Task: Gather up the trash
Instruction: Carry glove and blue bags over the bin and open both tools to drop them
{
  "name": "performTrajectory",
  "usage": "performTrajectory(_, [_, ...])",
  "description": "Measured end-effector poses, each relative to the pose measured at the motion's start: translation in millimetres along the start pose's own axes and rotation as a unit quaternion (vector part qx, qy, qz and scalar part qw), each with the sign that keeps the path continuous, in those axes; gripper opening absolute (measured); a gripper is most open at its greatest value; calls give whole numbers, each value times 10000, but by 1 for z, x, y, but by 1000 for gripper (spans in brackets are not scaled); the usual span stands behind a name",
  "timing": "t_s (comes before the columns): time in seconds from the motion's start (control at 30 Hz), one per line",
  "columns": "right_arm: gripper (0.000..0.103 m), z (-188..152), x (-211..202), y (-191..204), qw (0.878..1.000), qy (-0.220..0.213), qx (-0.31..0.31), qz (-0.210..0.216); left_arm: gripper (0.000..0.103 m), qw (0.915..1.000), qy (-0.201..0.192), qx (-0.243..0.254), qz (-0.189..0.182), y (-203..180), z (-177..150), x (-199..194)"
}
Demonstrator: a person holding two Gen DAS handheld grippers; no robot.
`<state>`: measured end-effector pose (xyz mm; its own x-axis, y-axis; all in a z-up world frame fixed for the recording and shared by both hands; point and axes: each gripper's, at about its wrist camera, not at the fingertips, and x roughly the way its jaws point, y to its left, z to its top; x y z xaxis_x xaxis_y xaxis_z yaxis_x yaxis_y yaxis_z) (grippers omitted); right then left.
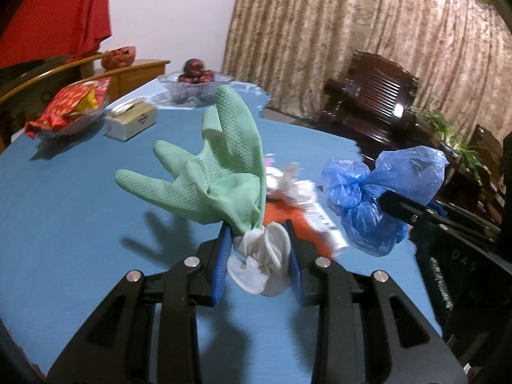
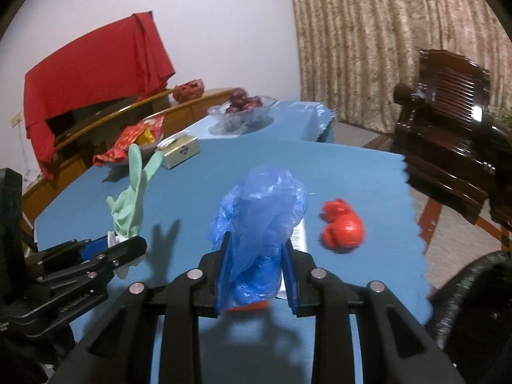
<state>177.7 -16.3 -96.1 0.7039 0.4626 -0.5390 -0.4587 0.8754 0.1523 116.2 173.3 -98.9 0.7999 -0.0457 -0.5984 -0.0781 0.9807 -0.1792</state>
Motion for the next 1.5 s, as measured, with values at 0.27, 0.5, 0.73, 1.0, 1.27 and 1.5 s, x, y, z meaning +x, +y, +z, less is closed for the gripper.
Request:
performTrajectory(0.27, [29, -5, -48, -44, 9984, -181, 316, -428, 31, 9983, -17, 273, -507, -57, 2, -2])
performTrajectory(0.5, [29, -16, -92, -86, 9934, -314, 588, -935, 31, 9932, 78, 566, -1012, -109, -2, 2])
performTrajectory(0.73, [29, -38, -127, -134, 9837, -321, 905, -1520, 31, 9827, 209, 949, -1576, -166, -9, 9])
performTrajectory(1.0, [29, -60, -162, -178, 9698, -287, 1189, -2110, 31, 9636, 343, 1400, -2251, -235, -22, 17])
performTrajectory(1.27, [29, -84, -182, -210, 9563, -200, 1443, -2534, 31, 9458, 575, 1697, -2708, -290, -41, 32])
performTrajectory(1.5, [34, -97, -191, -229, 9475, -135, 1598, -2767, 38, 9341, 787, 1791, -2987, -317, -50, 47])
